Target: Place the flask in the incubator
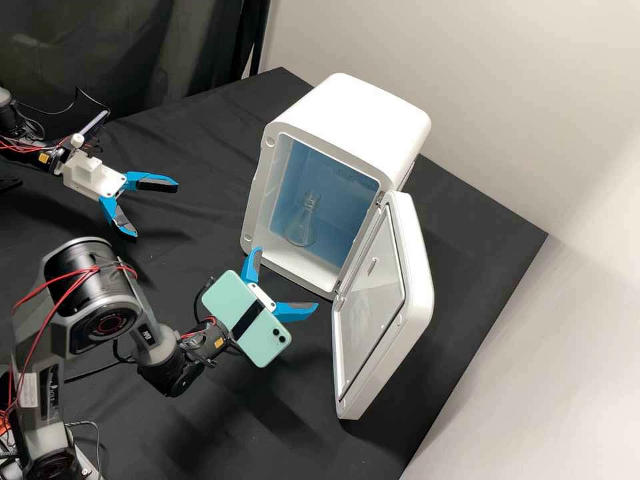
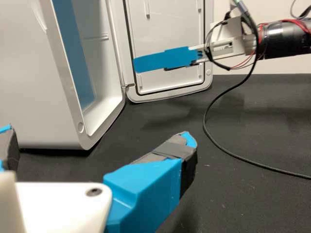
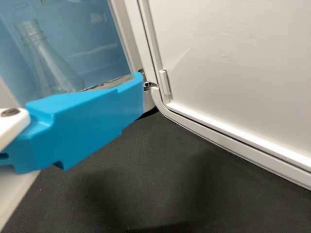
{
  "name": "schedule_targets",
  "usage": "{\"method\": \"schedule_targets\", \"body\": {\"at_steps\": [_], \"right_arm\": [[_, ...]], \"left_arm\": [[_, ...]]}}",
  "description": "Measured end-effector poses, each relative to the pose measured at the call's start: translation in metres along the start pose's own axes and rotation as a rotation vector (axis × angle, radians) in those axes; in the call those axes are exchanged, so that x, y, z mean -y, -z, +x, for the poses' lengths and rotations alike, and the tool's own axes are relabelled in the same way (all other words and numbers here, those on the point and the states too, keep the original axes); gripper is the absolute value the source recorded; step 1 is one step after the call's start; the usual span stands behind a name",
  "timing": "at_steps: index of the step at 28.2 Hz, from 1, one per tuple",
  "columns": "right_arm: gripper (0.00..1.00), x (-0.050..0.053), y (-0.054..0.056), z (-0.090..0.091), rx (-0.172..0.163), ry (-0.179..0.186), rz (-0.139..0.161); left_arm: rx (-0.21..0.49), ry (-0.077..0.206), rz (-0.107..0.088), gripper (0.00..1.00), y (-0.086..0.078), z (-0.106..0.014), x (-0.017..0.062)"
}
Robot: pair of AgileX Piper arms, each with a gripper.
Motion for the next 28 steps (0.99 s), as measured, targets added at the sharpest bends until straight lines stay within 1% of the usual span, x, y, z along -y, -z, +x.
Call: {"method": "schedule_targets", "body": {"at_steps": [1,2,3,6,7,9,11,12,13,15,16,17,19,21,23,24,25,26,28], "right_arm": [[1.0,-0.001,0.001,-0.004,0.0,-0.005,0.008],[1.0,0.0,0.002,-0.006,0.001,-0.005,0.015],[1.0,0.0,0.003,-0.007,-0.002,-0.006,0.017],[1.0,0.0,0.007,-0.012,-0.008,-0.012,0.026],[1.0,0.002,0.009,-0.015,0.0,-0.03,0.039],[1.0,0.004,0.013,-0.021,0.002,-0.049,0.054],[1.0,0.006,0.021,-0.028,-0.012,-0.063,0.069],[1.0,0.008,0.025,-0.034,-0.02,-0.078,0.077],[1.0,0.009,0.027,-0.037,-0.022,-0.086,0.082],[1.0,0.009,0.032,-0.043,-0.041,-0.091,0.09],[1.0,0.009,0.034,-0.046,-0.051,-0.091,0.104],[1.0,0.007,0.036,-0.05,-0.063,-0.096,0.138],[1.0,0.006,0.038,-0.055,-0.079,-0.093,0.167],[1.0,0.003,0.041,-0.059,-0.1,-0.1,0.195],[1.0,0.001,0.044,-0.064,-0.126,-0.1,0.222],[1.0,0.001,0.045,-0.065,-0.131,-0.101,0.225],[1.0,0.0,0.047,-0.068,-0.145,-0.102,0.24],[1.0,-0.001,0.048,-0.07,-0.149,-0.103,0.246],[1.0,-0.002,0.053,-0.075,-0.18,-0.109,0.241]], "left_arm": [[0.0,0.0,-0.01,1.0,0.0,0.0,0.0],[0.0,0.0,-0.016,1.0,0.0,0.0,0.0],[0.0,0.0,-0.019,1.0,0.0,0.0,0.0],[0.0,0.0,-0.019,1.0,0.0,0.0,0.0],[0.0,0.0,-0.019,1.0,0.0,0.0,0.0],[0.0,0.0,-0.019,1.0,0.0,0.0,0.0],[0.0,0.0,-0.019,1.0,0.0,0.0,0.0],[0.0,0.0,-0.019,1.0,0.0,0.0,0.0],[0.0,0.0,-0.019,1.0,0.0,0.0,0.0],[0.0,0.0,-0.019,1.0,0.0,0.0,0.0],[0.0,0.0,-0.019,1.0,0.0,0.0,0.0],[0.0,0.0,-0.019,1.0,0.0,0.0,0.0],[0.0,0.0,-0.019,1.0,0.0,0.0,0.0],[0.0,0.0,-0.019,1.0,0.0,0.0,0.0],[0.0,0.0,-0.019,1.0,0.0,0.0,0.0],[0.0,0.0,-0.019,1.0,0.0,0.0,0.0],[0.0,0.0,-0.019,1.0,0.0,0.0,0.0],[0.0,0.0,-0.019,1.0,0.0,0.0,0.0],[0.0,0.0,-0.019,1.0,0.0,0.0,0.0]]}}
